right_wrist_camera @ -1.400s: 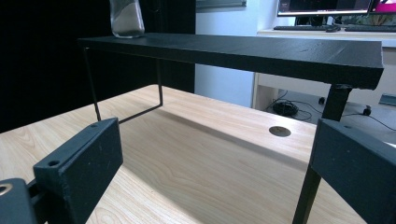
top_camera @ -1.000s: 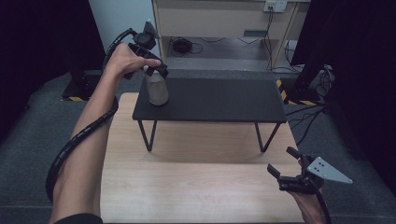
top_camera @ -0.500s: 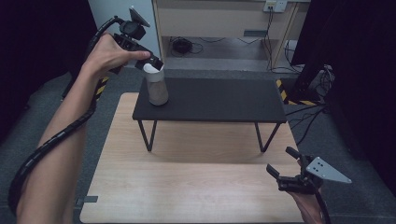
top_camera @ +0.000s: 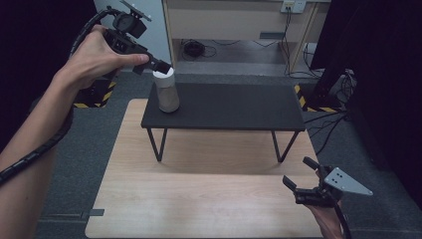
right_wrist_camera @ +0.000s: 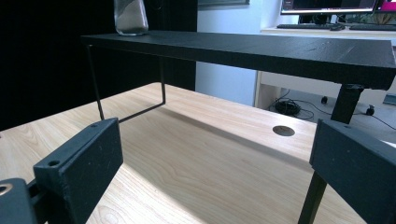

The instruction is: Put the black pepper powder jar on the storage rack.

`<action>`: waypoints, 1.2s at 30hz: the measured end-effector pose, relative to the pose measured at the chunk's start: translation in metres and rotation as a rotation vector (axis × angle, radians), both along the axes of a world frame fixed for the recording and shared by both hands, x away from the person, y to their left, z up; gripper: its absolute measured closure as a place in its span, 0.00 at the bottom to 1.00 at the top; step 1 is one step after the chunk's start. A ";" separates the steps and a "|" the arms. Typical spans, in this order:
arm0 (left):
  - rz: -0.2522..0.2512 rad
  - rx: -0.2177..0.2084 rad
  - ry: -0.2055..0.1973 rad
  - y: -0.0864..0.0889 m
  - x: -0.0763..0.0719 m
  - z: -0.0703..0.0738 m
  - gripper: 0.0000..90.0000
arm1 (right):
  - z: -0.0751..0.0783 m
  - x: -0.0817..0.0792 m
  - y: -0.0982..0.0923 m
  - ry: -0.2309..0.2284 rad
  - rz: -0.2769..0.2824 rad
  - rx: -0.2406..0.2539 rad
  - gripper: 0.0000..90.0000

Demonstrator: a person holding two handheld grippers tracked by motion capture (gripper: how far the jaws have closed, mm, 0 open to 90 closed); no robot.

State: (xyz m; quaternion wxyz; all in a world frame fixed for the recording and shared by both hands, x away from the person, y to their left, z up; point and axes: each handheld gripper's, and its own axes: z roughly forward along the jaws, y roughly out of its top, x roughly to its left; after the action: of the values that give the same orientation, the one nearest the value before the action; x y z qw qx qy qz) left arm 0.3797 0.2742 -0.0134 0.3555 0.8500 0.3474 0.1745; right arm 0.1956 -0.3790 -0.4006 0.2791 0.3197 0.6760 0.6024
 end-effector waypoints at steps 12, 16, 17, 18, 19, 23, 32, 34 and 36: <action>-0.167 -0.010 -0.042 -0.002 -0.030 -0.006 0.07 | 0.000 0.000 0.001 0.001 0.002 -0.004 0.03; -0.193 -0.005 -0.045 -0.005 -0.034 -0.007 0.07 | 0.000 0.000 0.001 0.003 0.001 -0.003 0.03; -0.196 -0.001 -0.046 -0.006 -0.034 -0.007 0.07 | 0.000 0.000 0.001 0.002 0.001 -0.002 0.03; -0.197 -0.005 -0.044 -0.006 -0.034 -0.008 0.07 | 0.000 0.000 0.001 0.002 0.000 -0.002 0.03; -0.198 -0.006 -0.044 -0.006 -0.033 -0.008 0.07 | 0.000 0.000 0.001 0.003 0.001 -0.002 0.03; -0.197 -0.002 -0.040 -0.006 -0.033 -0.011 0.07 | 0.000 -0.001 0.001 0.003 -0.003 0.000 0.03; -0.205 -0.006 -0.030 -0.002 -0.031 -0.015 0.07 | 0.001 -0.001 0.002 0.004 -0.004 -0.007 0.03; -0.207 -0.004 -0.032 -0.002 -0.031 -0.015 0.07 | 0.001 -0.001 0.002 0.005 -0.005 -0.007 0.03; -0.207 -0.007 -0.033 -0.002 -0.031 -0.016 0.07 | 0.001 -0.001 0.002 0.005 -0.008 -0.003 0.03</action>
State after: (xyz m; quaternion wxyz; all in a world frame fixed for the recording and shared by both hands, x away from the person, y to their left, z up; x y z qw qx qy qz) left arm 0.3489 0.2723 -0.0294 0.3801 0.8772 0.2524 0.1494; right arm 0.1941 -0.3773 -0.3999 0.2804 0.3235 0.6763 0.5994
